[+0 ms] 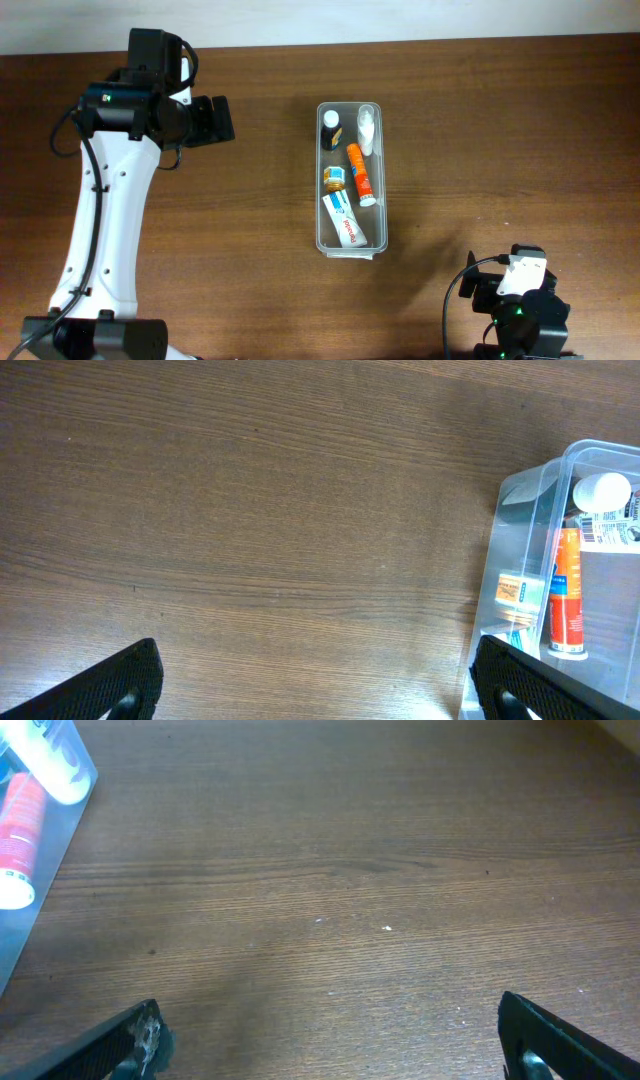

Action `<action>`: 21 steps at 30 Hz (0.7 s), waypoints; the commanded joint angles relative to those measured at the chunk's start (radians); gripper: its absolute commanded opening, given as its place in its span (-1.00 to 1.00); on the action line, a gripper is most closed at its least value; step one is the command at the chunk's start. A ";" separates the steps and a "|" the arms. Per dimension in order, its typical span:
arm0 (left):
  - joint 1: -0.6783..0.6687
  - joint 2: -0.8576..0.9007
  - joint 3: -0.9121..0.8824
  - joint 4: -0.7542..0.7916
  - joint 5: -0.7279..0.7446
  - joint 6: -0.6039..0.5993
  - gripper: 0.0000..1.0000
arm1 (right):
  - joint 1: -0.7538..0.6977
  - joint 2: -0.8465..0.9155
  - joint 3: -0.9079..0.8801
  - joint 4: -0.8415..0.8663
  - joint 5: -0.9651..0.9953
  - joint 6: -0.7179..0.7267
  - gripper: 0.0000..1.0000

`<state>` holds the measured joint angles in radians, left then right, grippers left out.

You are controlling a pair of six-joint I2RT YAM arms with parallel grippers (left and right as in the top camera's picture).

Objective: Pack container

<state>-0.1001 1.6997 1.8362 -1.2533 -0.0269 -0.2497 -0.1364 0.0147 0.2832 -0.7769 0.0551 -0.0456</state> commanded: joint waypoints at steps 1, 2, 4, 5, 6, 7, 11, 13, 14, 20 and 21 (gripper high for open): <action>0.005 -0.011 0.005 -0.001 -0.004 0.009 0.99 | -0.009 -0.011 -0.008 0.003 0.005 -0.003 0.96; 0.005 -0.011 0.005 0.000 -0.004 0.009 0.99 | -0.009 -0.011 -0.008 0.003 0.005 -0.003 0.97; 0.005 -0.012 0.005 -0.001 -0.004 0.009 0.99 | -0.009 -0.011 -0.008 0.003 0.005 -0.003 0.97; 0.005 -0.016 0.005 -0.001 -0.004 0.009 0.99 | -0.009 -0.011 -0.008 0.003 0.005 -0.003 0.96; 0.005 -0.021 0.005 -0.004 -0.014 0.010 0.99 | -0.009 -0.011 -0.008 0.003 0.005 -0.003 0.97; 0.005 -0.031 0.005 -0.010 -0.037 0.013 0.99 | -0.009 -0.011 -0.008 0.003 0.005 -0.003 0.97; 0.004 -0.111 -0.008 -0.035 -0.091 0.012 0.99 | -0.009 -0.011 -0.008 0.003 0.005 -0.003 0.97; -0.003 -0.172 -0.028 -0.034 -0.083 0.013 0.99 | -0.009 -0.011 -0.008 0.003 0.005 -0.003 0.97; -0.005 -0.203 -0.044 -0.029 -0.083 0.013 0.99 | -0.009 -0.011 -0.008 0.003 0.005 -0.003 0.97; -0.002 -0.441 -0.257 0.124 -0.083 0.091 0.99 | -0.009 -0.011 -0.008 0.003 0.005 -0.003 0.97; -0.002 -0.488 -0.310 0.165 -0.083 0.107 0.99 | -0.009 -0.011 -0.008 0.003 0.005 -0.003 0.97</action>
<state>-0.1024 1.3159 1.6428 -1.1374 -0.0952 -0.2123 -0.1364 0.0147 0.2829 -0.7769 0.0551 -0.0460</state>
